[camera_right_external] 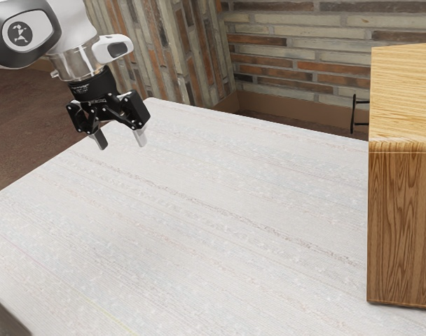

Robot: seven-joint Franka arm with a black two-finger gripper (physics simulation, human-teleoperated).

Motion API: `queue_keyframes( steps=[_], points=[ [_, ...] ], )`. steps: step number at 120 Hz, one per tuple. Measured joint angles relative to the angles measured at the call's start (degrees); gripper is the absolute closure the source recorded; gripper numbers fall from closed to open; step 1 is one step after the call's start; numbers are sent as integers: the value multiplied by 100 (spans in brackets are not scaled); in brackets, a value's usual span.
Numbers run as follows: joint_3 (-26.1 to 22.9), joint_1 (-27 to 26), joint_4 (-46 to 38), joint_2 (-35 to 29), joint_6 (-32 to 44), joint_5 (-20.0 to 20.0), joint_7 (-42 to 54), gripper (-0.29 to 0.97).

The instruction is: Pull the drawer handle with one arm to open the drawer

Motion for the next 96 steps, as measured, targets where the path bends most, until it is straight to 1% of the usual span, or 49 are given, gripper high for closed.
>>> queue_keyframes(
  steps=[49,58,64,70,72,78,83,89,96],
  points=[
    [-13,-18,25,1,-1,-8,-29,1],
    [-75,-22,382,31,-79,-11,-70,2],
    [-262,-1,963,38,-193,-94,-101,2],
    [-456,6,1394,28,-302,-262,-128,1],
    [-464,9,1463,-2,-331,-398,-137,1],
    [-310,22,1549,-101,-403,-856,-164,1],
    [-216,27,1546,-139,-450,-1130,-185,1],
    [-136,30,1500,-159,-495,-1352,-209,1],
    [-104,23,1453,-165,-512,-1513,-234,1]
  ],
)
